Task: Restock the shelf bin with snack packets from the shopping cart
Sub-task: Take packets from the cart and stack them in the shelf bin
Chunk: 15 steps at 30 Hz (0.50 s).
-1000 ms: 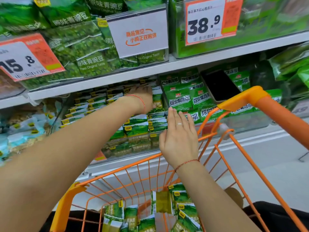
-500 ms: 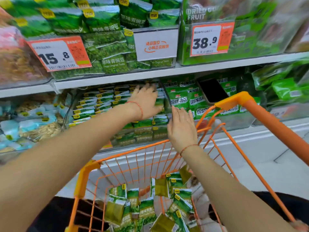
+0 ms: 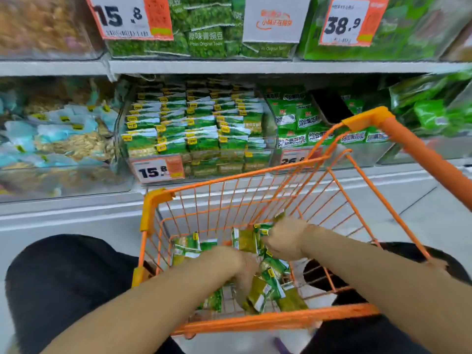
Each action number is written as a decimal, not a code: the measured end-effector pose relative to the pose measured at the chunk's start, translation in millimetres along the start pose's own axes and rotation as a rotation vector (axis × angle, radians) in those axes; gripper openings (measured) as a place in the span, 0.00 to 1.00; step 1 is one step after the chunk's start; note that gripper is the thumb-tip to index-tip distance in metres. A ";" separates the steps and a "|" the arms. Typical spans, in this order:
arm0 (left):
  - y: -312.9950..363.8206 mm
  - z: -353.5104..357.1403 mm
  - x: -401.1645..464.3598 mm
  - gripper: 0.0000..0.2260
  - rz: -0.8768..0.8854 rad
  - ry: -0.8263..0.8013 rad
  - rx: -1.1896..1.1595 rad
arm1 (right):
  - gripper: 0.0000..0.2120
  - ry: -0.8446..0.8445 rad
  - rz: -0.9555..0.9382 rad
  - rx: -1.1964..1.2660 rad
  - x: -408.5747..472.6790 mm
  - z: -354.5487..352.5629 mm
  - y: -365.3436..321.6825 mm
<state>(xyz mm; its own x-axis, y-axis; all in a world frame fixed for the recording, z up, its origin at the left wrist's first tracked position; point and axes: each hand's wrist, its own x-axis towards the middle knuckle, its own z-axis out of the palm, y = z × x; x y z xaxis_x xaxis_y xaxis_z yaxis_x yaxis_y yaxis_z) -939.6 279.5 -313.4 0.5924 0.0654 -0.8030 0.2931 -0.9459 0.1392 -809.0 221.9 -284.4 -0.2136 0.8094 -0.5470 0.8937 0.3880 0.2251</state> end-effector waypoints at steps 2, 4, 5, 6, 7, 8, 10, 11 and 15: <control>12.2 16.1 21.3 0.38 0.084 -0.031 0.097 | 0.08 -0.256 0.155 0.076 10.6 21.4 -5.2; 16.0 29.1 33.4 0.41 0.173 0.057 0.208 | 0.15 -0.305 0.274 0.203 20.6 36.7 2.9; 16.5 34.3 33.2 0.40 0.214 0.103 0.264 | 0.17 -0.316 0.315 0.267 23.9 42.7 7.6; 14.7 41.2 36.5 0.38 0.246 0.141 0.297 | 0.18 -0.327 0.343 0.329 28.0 47.9 11.3; 11.0 47.5 40.5 0.34 0.268 0.170 0.312 | 0.19 -0.351 0.365 0.379 32.8 51.8 13.5; 6.7 51.7 43.6 0.30 0.286 0.193 0.297 | 0.20 -0.380 0.377 0.432 35.7 54.6 14.0; 0.5 50.1 43.6 0.23 0.265 0.191 0.151 | 0.21 -0.411 0.375 0.540 40.8 58.3 11.8; -2.0 45.5 41.8 0.23 0.232 0.180 0.024 | 0.23 -0.411 0.373 0.580 43.3 59.4 10.6; -9.1 25.4 32.7 0.29 0.098 0.088 -0.353 | 0.26 -0.473 0.333 0.644 50.1 63.0 5.1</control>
<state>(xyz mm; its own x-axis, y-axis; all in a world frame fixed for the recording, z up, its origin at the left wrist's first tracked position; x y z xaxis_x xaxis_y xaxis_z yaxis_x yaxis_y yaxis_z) -942.0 282.1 -355.6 0.6882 0.0213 -0.7252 0.4631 -0.7824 0.4165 -790.3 236.7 -361.4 0.1578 0.5123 -0.8442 0.9606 -0.2777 0.0110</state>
